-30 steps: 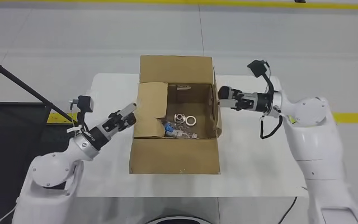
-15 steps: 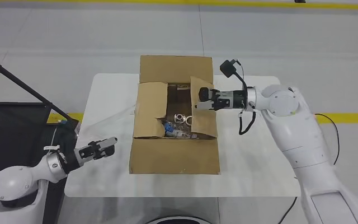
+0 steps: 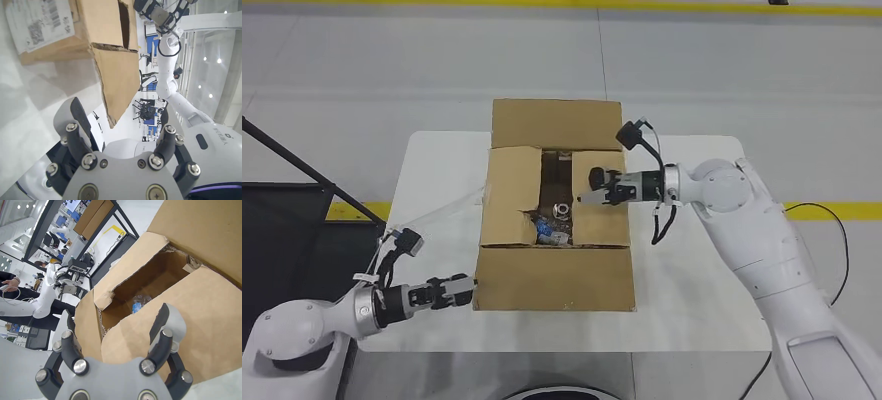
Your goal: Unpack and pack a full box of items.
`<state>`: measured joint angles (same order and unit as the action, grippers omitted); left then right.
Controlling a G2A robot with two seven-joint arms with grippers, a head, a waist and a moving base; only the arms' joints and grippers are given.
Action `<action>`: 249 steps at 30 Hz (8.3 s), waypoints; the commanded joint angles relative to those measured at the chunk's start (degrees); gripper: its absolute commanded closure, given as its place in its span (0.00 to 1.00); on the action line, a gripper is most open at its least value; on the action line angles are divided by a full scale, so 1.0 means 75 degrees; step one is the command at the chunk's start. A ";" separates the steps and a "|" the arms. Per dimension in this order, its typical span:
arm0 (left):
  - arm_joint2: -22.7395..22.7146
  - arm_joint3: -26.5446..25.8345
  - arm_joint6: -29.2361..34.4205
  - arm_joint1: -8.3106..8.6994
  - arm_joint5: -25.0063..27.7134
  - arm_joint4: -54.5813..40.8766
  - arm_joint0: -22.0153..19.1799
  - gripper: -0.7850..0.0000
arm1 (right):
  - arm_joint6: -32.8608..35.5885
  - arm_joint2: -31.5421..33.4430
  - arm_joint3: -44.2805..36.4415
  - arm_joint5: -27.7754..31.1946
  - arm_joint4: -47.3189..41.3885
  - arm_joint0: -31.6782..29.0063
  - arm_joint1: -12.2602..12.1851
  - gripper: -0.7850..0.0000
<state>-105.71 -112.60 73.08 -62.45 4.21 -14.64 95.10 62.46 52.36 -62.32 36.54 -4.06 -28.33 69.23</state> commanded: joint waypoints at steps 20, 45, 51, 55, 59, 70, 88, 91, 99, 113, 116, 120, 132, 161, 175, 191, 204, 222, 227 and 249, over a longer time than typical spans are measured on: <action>0.0050 0.0128 0.0023 0.0157 -0.0683 -0.1674 -0.0311 0.00 | 0.0352 -0.0166 0.0146 0.0016 -0.0250 0.0242 0.0021 0.00; 0.0437 -0.0703 -0.2649 0.0154 -0.0733 -0.1880 -0.0397 0.00 | -0.0770 0.0655 -0.0961 0.0238 0.0249 0.0007 -0.0220 0.00; 0.0849 -0.0777 -0.3440 0.0148 -0.0674 -0.1090 -0.0623 0.00 | -0.0770 0.0655 -0.0961 0.0238 0.0249 0.0007 -0.0220 0.00; 0.1203 -0.0685 -0.3930 0.0139 -0.0700 -0.0552 -0.0853 0.00 | -0.1021 0.0700 -0.0931 0.0067 0.0166 -0.0091 -0.0219 0.00; 0.1597 -0.0614 -0.4541 0.0106 -0.0933 -0.0266 -0.1080 0.00 | -0.1623 0.0846 -0.0254 -0.0334 -0.0188 0.0043 -0.0181 0.00; 0.2373 -0.0479 -0.5317 0.0053 -0.1168 0.0456 -0.1521 0.00 | -0.2203 0.0363 0.2860 -0.0961 -0.1016 0.1295 0.0294 0.00; 0.2809 -0.0404 -0.5616 0.0017 -0.1444 0.0757 -0.1727 0.00 | -0.2586 -0.0739 0.5706 -0.0758 -0.1028 0.2433 0.1479 0.00; 0.2811 -0.0400 -0.5627 0.0015 -0.1437 0.0758 -0.1733 0.00 | -0.2437 -0.0736 0.5889 -0.0614 -0.1188 0.2486 0.1604 0.00; 0.2777 -0.0333 -0.5691 0.0013 -0.1443 0.0763 -0.1725 0.00 | -0.1965 -0.0397 0.6320 0.0196 -0.1953 0.2632 0.1718 0.00; 0.2833 -0.0255 -0.5845 -0.0006 -0.1496 0.0752 -0.1769 0.00 | -0.0365 0.0407 0.5909 0.1070 -0.3321 0.2347 0.1425 0.00; 0.2860 -0.0262 -0.6055 -0.0007 -0.1507 0.1067 -0.1774 0.00 | -0.0048 0.0460 0.5315 0.0754 -0.3469 0.2110 0.1310 0.00; 0.2980 -0.0256 -0.6257 -0.0018 -0.1518 0.1390 -0.1788 0.00 | 0.0378 0.0497 0.4584 0.0328 -0.3601 0.1799 0.1133 0.00; 0.3419 -0.0302 -0.6692 -0.0058 -0.1374 0.2329 -0.1795 0.00 | 0.1380 0.0379 0.3723 -0.0675 -0.3473 0.1345 0.0818 0.00; 0.3498 -0.0439 -0.7648 -0.0191 -0.0844 0.2582 -0.1613 0.00 | 0.2094 0.0487 0.2914 -0.1389 -0.3833 0.0410 0.0587 0.00; 0.2054 -0.0643 -0.8895 -0.0277 -0.0306 0.0736 -0.0927 0.00 | 0.1966 0.0358 0.3422 -0.1532 -0.3867 0.0573 0.0710 0.00; 0.1807 -0.0604 -0.9011 -0.0292 -0.0306 0.0481 -0.0709 0.00 | 0.1966 0.0358 0.3422 -0.1532 -0.3867 0.0573 0.0710 0.00; 0.1924 0.0569 -0.8815 -0.0446 0.0472 -0.1071 0.0324 0.00 | 0.1966 0.0358 0.3422 -0.1532 -0.3867 0.0573 0.0710 0.00; 0.2864 0.3096 -0.9751 -0.0748 -0.0200 -0.1699 -0.2186 0.00 | 0.1966 0.0358 0.3422 -0.1532 -0.3867 0.0573 0.0710 0.00; 0.2765 0.2949 -1.0032 -0.0798 0.0182 -0.1719 -0.2349 0.00 | 0.1966 0.0358 0.3422 -0.1532 -0.3867 0.0573 0.0710 0.00; 0.2537 0.0773 -1.1384 -0.0941 0.1102 0.0502 -0.1531 0.00 | 0.1451 0.0797 0.2376 -0.1767 -0.3611 -0.0064 0.0481 0.00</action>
<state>-87.03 -105.95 -12.20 -69.43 12.75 -11.74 83.52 73.37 58.02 -44.13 23.20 -31.10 -28.58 72.95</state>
